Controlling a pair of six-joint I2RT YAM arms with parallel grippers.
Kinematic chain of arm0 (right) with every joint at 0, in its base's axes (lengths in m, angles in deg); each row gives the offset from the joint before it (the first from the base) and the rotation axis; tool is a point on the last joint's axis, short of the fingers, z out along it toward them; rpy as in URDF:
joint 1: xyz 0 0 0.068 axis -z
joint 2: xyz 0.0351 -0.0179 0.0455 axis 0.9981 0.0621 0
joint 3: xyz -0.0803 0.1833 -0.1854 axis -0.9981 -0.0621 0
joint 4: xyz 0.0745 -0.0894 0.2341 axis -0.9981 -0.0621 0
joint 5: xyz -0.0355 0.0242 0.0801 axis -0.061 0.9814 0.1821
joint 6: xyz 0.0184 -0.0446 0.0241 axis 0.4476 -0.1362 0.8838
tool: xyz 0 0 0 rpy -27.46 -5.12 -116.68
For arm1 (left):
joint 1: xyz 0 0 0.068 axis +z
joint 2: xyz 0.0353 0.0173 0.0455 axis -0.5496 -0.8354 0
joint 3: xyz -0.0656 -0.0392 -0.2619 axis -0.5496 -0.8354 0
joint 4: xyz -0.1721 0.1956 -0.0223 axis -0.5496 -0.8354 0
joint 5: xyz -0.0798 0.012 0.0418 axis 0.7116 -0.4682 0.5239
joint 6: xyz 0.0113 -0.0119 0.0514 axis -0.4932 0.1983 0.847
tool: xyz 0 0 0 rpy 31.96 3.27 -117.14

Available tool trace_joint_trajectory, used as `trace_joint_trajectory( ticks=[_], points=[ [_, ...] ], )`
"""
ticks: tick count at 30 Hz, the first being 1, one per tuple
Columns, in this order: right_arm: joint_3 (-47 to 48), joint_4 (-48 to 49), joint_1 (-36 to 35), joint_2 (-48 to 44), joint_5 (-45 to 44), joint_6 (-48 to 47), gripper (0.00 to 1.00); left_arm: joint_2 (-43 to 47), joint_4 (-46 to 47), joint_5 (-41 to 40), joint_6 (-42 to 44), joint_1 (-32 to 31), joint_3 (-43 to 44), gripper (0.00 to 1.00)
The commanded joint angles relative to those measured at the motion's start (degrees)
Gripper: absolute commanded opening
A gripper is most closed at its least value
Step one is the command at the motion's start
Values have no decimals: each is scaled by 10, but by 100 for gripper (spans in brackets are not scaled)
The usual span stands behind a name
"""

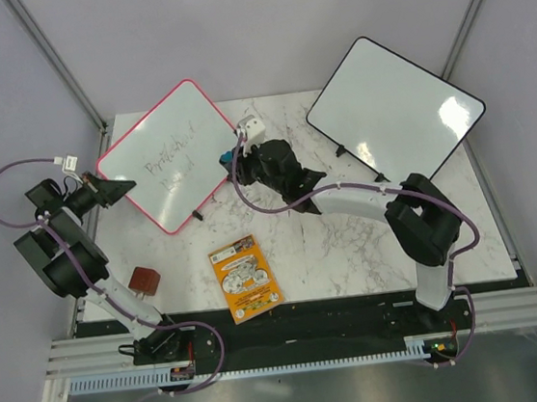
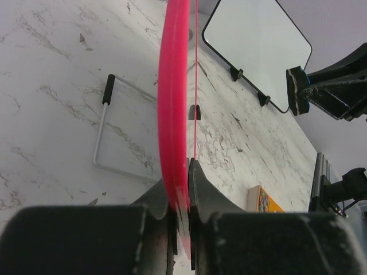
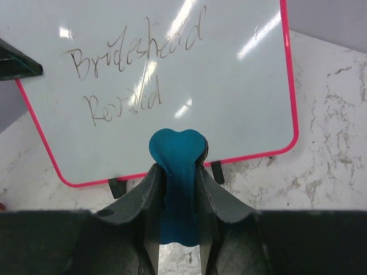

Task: Erase the whiteboard

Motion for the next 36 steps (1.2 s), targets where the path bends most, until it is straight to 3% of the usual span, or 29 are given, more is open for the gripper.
trace_joint_trajectory(
  ticks=[1,10,13,16,22,30,36],
  points=[
    [50,50,-2,54,8,-1,0,4,-100,-45,222,-4,3,2],
    [207,1,-19,198,-63,29,0,95,-119,-149,206,-27,-45,2],
    [213,33,-22,213,-71,30,0,95,-145,-154,204,-30,-32,2],
    [223,70,-28,230,-80,20,0,72,-227,-154,251,-35,6,2],
    [248,169,-55,286,-145,-47,0,63,-275,-160,313,-39,12,2],
    [347,133,-89,366,-132,-102,0,70,-315,-174,349,-47,18,2],
    [373,157,-127,388,-88,-115,0,90,-324,-169,345,-54,13,2]
  ],
)
